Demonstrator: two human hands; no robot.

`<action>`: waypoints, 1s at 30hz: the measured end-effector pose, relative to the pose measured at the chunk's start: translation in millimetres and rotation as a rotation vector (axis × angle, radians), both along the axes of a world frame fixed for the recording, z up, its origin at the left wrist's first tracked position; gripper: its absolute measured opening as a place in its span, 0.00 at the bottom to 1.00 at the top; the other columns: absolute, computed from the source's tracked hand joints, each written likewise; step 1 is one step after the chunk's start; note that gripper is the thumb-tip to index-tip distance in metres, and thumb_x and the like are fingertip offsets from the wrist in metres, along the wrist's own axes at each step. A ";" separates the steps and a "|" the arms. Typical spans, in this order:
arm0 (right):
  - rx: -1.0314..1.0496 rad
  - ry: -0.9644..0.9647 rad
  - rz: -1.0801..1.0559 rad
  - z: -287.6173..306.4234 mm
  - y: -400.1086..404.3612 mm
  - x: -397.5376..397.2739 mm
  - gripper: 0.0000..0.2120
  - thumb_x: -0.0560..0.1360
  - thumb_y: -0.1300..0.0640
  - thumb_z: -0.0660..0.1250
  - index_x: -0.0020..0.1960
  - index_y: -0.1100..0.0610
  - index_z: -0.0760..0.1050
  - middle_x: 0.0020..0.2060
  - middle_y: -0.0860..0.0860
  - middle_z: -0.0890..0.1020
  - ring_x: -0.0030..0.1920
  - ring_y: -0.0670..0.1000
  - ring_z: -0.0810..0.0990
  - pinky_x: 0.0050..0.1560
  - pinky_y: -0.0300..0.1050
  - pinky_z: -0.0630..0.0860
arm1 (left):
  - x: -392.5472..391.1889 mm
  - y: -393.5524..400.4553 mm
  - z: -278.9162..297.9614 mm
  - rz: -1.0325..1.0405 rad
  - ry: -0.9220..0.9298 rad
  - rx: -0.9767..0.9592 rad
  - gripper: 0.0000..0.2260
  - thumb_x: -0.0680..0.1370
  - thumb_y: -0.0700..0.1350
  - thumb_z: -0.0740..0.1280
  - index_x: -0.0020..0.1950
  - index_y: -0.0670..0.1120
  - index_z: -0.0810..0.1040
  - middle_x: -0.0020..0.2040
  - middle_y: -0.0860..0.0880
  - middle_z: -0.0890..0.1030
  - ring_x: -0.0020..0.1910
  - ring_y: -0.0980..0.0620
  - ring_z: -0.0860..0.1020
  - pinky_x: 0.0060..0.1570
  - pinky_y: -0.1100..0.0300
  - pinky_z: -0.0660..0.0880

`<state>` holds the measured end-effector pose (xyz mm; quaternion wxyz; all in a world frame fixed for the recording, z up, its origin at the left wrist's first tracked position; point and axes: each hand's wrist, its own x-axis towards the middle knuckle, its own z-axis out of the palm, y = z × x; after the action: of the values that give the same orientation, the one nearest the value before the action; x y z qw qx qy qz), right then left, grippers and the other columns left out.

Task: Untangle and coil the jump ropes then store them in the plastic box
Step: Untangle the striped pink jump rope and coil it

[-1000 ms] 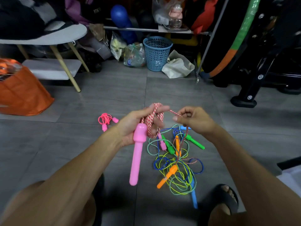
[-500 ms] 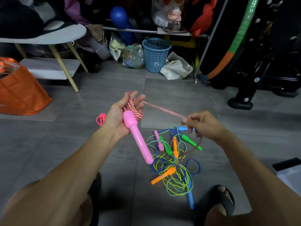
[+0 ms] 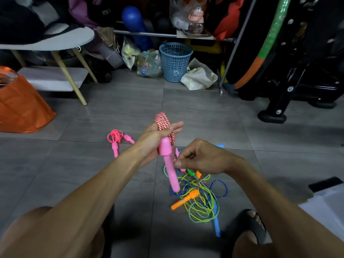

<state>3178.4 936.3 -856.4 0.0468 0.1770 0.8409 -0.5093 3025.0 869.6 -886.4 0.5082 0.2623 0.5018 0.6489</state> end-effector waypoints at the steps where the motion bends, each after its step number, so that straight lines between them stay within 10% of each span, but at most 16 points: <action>1: 0.014 -0.003 0.013 -1.0 -1.9 -1.1 0.14 0.75 0.58 0.68 0.32 0.47 0.80 0.25 0.50 0.72 0.26 0.47 0.67 0.28 0.40 0.67 | 0.4 0.7 -1.4 -0.012 0.017 -0.014 0.13 0.80 0.32 0.55 0.64 0.35 0.68 0.61 0.43 0.77 0.62 0.47 0.76 0.58 0.62 0.73; 9: 0.196 0.165 -0.259 15.7 14.5 9.3 0.10 0.72 0.70 0.66 0.49 0.62 0.82 0.34 0.46 0.83 0.31 0.38 0.75 0.34 0.29 0.71 | -2.4 -9.0 -14.1 -0.285 0.581 -0.351 0.11 0.77 0.49 0.65 0.46 0.41 0.77 0.44 0.42 0.83 0.44 0.42 0.81 0.51 0.51 0.77; 13: 0.306 0.234 -0.442 9.2 29.4 12.6 0.09 0.71 0.62 0.72 0.44 0.49 0.79 0.32 0.53 0.79 0.30 0.44 0.73 0.36 0.45 0.74 | 7.7 -13.1 -1.0 -0.440 0.324 -0.308 0.11 0.82 0.42 0.58 0.44 0.38 0.75 0.39 0.39 0.83 0.28 0.49 0.81 0.30 0.64 0.74; 20: 0.409 0.276 -0.577 3.5 31.8 2.6 0.16 0.62 0.46 0.78 0.35 0.54 0.74 0.25 0.47 0.75 0.27 0.46 0.68 0.30 0.44 0.67 | 11.5 -19.2 15.6 -0.641 0.305 -0.298 0.18 0.78 0.43 0.64 0.64 0.36 0.73 0.26 0.49 0.80 0.20 0.57 0.73 0.22 0.67 0.70; 26: 0.120 0.260 -0.561 -15.2 53.5 5.1 0.08 0.68 0.58 0.75 0.38 0.55 0.76 0.29 0.48 0.74 0.27 0.40 0.69 0.31 0.34 0.68 | -3.2 -24.0 21.2 -0.511 -0.119 -0.138 0.14 0.77 0.41 0.60 0.59 0.40 0.79 0.25 0.46 0.74 0.20 0.55 0.75 0.18 0.68 0.66; 30: 0.118 -0.024 -0.467 -45.0 74.6 22.2 0.11 0.70 0.67 0.72 0.37 0.54 0.75 0.28 0.50 0.75 0.31 0.47 0.73 0.37 0.45 0.71 | -20.8 -22.4 20.0 -0.271 -0.351 0.013 0.19 0.74 0.46 0.63 0.63 0.42 0.77 0.28 0.51 0.74 0.20 0.58 0.71 0.23 0.67 0.65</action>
<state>3200.6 1010.9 -901.4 -0.0724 0.3751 0.8048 -0.4543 3004.3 847.1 -866.4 0.6688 0.2136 0.3616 0.6135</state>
